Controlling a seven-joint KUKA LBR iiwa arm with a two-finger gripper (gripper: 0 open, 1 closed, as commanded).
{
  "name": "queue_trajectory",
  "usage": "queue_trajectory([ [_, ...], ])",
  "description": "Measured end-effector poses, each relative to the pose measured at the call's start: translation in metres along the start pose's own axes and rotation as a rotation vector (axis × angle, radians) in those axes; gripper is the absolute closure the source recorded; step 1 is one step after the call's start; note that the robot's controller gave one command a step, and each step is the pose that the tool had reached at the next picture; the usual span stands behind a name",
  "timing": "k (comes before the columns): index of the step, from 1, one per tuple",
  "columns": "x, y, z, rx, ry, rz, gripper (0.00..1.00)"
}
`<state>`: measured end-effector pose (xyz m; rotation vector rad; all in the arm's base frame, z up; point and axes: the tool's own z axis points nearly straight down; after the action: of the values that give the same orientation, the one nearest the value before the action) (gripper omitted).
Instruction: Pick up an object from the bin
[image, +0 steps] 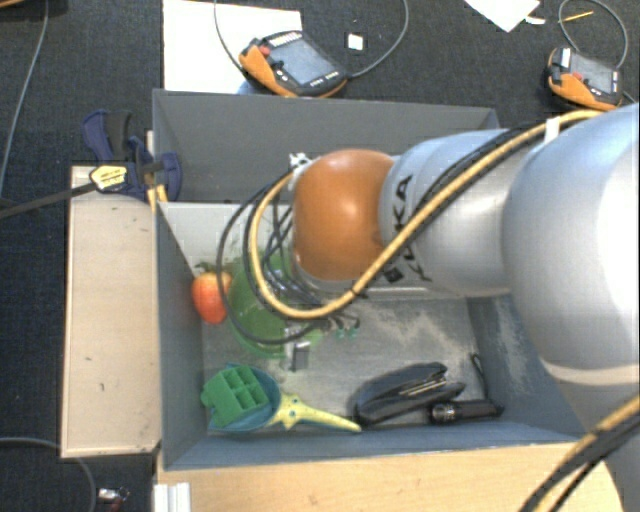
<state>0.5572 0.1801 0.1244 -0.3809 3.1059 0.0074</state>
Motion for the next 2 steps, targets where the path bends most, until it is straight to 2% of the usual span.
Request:
queue_trajectory([
  [1, 0.0525, -0.0439, 0.0252, 0.004, 0.009, 0.09, 1.0],
  [2, 0.0525, -0.0438, 0.025, 0.004, 0.009, 0.092, 1.0],
])
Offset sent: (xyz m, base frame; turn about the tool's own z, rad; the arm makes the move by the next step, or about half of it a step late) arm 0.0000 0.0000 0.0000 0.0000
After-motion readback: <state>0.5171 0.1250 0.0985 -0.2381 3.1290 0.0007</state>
